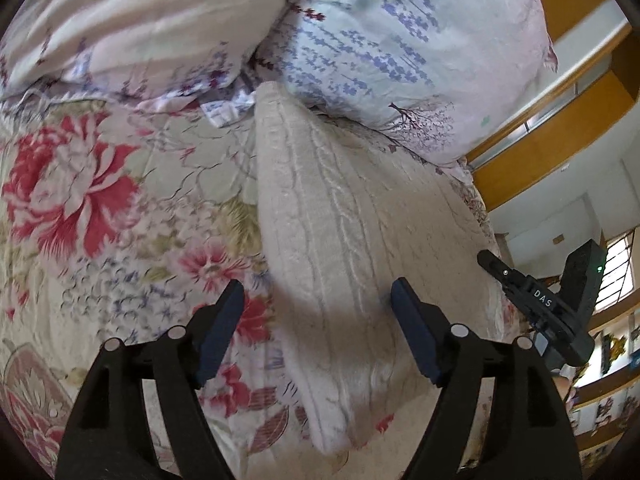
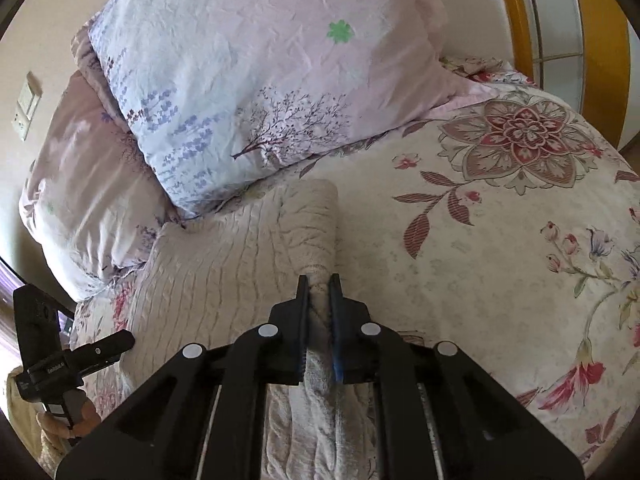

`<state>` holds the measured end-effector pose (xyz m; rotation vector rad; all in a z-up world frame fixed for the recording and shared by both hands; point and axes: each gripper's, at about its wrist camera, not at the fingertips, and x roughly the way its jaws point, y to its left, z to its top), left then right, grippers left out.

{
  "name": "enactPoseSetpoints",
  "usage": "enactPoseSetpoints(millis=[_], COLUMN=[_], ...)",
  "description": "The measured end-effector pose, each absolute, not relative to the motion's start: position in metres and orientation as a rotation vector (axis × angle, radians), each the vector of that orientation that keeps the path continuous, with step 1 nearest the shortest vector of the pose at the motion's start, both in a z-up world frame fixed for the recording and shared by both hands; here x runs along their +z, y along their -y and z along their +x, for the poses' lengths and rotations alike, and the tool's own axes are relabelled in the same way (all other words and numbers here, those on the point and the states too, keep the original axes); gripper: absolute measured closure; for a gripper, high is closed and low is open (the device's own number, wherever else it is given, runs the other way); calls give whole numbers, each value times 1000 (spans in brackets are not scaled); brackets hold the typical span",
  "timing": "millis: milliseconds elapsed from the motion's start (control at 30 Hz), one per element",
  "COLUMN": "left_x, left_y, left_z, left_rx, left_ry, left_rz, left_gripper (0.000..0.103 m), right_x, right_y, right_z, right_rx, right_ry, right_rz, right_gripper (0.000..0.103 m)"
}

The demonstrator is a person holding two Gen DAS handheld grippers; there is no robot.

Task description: Fold small clothes

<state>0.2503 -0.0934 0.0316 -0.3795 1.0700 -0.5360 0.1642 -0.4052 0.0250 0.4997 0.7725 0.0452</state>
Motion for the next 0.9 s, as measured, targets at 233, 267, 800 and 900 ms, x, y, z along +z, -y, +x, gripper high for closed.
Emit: enactPoseSetpoints(millis=[233, 267, 800, 900], left_x=[28, 26, 22, 25], left_y=[104, 105, 102, 107], left_z=[253, 254, 254, 251], left_rx=[-525, -523, -494, -473], left_ry=[-1063, -1064, -1064, -1041], left_rz=[-334, -332, -308, -260], left_gripper=[25, 24, 15, 13], right_x=[6, 6, 48, 15], right_y=[404, 403, 375, 358], right_z=[167, 166, 150, 174], right_rx=[-4, -5, 65, 47], right_ry=[-818, -817, -686, -866], right_rz=[494, 491, 356, 269], right_gripper=[94, 93, 65, 62])
